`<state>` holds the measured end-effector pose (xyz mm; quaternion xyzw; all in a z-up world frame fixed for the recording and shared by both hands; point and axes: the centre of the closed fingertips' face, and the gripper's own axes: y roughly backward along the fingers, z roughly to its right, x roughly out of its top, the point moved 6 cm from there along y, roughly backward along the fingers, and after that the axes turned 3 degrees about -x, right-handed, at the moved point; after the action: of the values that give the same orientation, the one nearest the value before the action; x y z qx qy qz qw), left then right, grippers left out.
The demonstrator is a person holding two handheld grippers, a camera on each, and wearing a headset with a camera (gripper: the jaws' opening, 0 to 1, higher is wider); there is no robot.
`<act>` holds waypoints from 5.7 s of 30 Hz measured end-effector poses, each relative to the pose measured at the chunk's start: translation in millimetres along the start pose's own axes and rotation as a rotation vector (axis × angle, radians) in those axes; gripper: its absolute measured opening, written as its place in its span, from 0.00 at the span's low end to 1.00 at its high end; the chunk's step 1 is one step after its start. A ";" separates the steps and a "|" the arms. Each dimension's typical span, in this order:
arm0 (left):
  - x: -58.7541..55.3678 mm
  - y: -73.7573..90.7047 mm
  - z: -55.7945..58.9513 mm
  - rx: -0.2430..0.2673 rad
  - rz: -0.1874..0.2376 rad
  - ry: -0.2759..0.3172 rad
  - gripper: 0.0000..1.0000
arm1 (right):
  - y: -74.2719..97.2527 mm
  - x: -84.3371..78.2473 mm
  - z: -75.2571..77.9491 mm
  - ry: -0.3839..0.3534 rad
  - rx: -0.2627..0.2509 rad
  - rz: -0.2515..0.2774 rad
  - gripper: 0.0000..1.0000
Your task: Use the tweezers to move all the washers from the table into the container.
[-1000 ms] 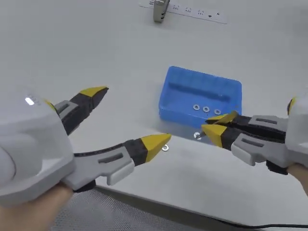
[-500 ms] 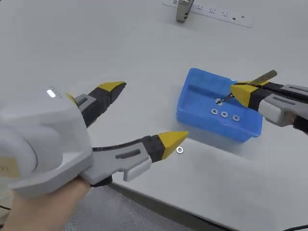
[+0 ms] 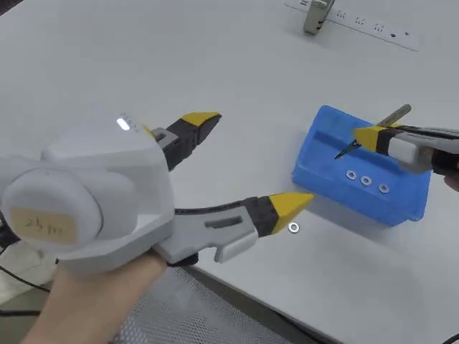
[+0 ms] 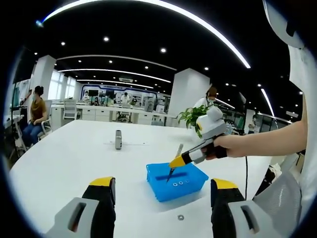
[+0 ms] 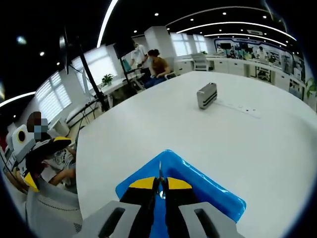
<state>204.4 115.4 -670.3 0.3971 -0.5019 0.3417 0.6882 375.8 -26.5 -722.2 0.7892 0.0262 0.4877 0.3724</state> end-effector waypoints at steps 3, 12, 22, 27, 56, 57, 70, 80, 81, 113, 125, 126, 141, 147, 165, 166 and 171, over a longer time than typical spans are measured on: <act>0.4 -0.4 1.3 -0.011 0.001 -0.002 0.80 | -2.4 -2.4 -0.7 -0.014 0.002 -0.020 0.03; 1.5 0.4 -0.4 -0.009 0.005 0.010 0.80 | -1.8 -7.8 2.4 -0.032 -0.016 -0.061 0.03; 1.0 1.3 -2.1 -0.004 -0.001 0.008 0.80 | -4.2 -12.7 -2.7 -0.007 -0.020 -0.080 0.03; 1.3 1.6 -2.4 -0.004 0.001 0.011 0.80 | -4.8 -13.0 -1.9 0.004 -0.018 -0.078 0.03; -1.2 -1.1 0.3 -0.019 -0.018 -0.003 0.79 | 41.5 -0.9 -59.3 0.284 0.045 0.112 0.03; -1.3 -1.2 0.5 -0.020 -0.019 -0.003 0.79 | 40.6 -3.1 -63.2 0.289 0.055 0.111 0.03; -1.8 -1.7 1.8 -0.028 -0.020 -0.007 0.79 | 20.6 -49.5 -94.3 0.320 0.203 -0.020 0.03; -2.0 -1.4 2.8 -0.032 -0.021 -0.007 0.79 | 16.0 -69.4 -97.9 0.356 0.221 -0.089 0.03; -1.9 -1.4 2.9 -0.033 -0.020 -0.007 0.79 | 16.0 -70.2 -98.1 0.360 0.224 -0.093 0.03; 1.7 2.3 1.4 -0.019 0.011 -0.001 0.76 | 40.9 -60.2 -84.5 0.134 0.145 0.125 0.02; 0.8 1.1 5.0 -0.032 0.002 -0.017 0.76 | 71.9 -18.1 -71.2 0.198 0.052 0.198 0.02; 1.1 0.7 6.0 -0.030 0.001 -0.032 0.76 | 73.2 -13.5 -68.6 0.205 0.046 0.204 0.02; 3.2 3.2 5.8 -0.005 0.006 -0.087 0.74 | 47.4 12.4 -24.9 0.193 -0.003 0.216 0.02; 2.5 2.5 6.2 -0.012 0.003 -0.096 0.73 | 27.5 14.4 -21.6 0.200 0.001 0.172 0.02; 2.2 2.5 4.1 -0.018 0.008 -0.069 0.72 | -15.5 2.4 -13.0 0.256 0.039 0.045 0.03; 2.5 2.6 4.1 -0.019 0.010 -0.068 0.72 | -16.7 1.6 -11.2 0.258 0.040 0.041 0.03; 2.0 2.6 4.4 -0.021 0.006 -0.067 0.71 | -18.8 -1.9 -10.4 0.265 0.038 0.031 0.03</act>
<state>200.9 112.8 -667.0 0.3996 -0.5293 0.3250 0.6742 372.6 -7.8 -732.6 0.7250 0.0721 0.5928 0.3432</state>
